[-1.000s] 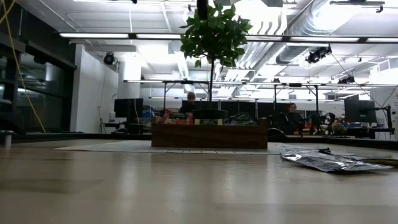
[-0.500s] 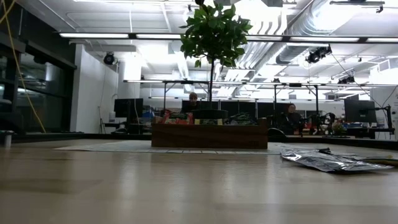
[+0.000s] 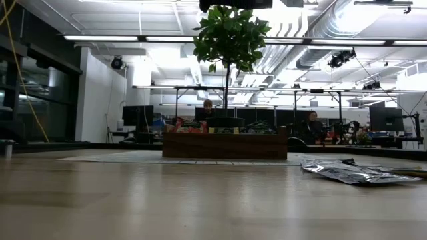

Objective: Pick & Place Tea
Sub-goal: Put the violet tea bag into the right section of the wooden organizer

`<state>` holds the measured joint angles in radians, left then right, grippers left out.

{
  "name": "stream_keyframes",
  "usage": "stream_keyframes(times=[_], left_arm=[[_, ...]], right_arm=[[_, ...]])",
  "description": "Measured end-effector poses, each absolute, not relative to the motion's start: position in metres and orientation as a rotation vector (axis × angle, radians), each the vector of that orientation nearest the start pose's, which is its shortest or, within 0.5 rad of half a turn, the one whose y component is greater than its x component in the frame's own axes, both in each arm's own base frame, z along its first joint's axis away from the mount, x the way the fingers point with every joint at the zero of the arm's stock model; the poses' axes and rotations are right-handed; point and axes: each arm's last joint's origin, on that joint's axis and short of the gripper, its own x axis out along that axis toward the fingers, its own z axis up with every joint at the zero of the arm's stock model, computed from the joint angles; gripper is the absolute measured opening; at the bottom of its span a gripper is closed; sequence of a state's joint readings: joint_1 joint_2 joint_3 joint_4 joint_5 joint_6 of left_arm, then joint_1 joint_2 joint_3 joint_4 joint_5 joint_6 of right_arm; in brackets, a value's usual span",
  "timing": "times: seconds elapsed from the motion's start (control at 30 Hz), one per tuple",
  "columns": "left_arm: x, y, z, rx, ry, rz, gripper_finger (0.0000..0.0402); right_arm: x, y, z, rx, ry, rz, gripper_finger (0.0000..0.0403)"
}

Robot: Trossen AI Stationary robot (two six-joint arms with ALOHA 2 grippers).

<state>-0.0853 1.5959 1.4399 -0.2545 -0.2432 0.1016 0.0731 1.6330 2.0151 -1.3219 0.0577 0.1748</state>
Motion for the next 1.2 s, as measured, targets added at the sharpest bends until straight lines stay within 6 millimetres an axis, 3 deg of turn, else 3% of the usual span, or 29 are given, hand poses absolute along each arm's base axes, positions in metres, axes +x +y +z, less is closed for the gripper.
stream_keyframes(times=[0.23, 0.37, 0.5, 0.7, 1.2], left_arm=[[0.3646, -0.0242, 0.3492, 0.176, 0.427, 0.130, 0.0000], [0.3644, -0.0243, 0.3487, 0.176, 0.432, 0.126, 0.0000], [0.3645, -0.0246, 0.3487, 0.178, 0.432, 0.116, 0.0000], [0.3645, -0.0248, 0.3487, 0.191, 0.433, 0.104, 0.0009], [0.3602, -0.0245, 0.3427, 0.227, 0.512, 0.093, 0.0130]], right_arm=[[0.3039, 0.0196, 0.4301, 0.088, 0.956, -0.109, 0.0188], [0.3027, 0.0195, 0.4311, 0.088, 0.952, -0.113, 0.0168], [0.3027, 0.0194, 0.4311, 0.087, 0.952, -0.115, 0.0121], [0.3026, 0.0191, 0.4312, 0.066, 0.952, -0.106, 0.0012], [0.2968, 0.0169, 0.4277, 0.022, 1.014, -0.158, 0.0001]])
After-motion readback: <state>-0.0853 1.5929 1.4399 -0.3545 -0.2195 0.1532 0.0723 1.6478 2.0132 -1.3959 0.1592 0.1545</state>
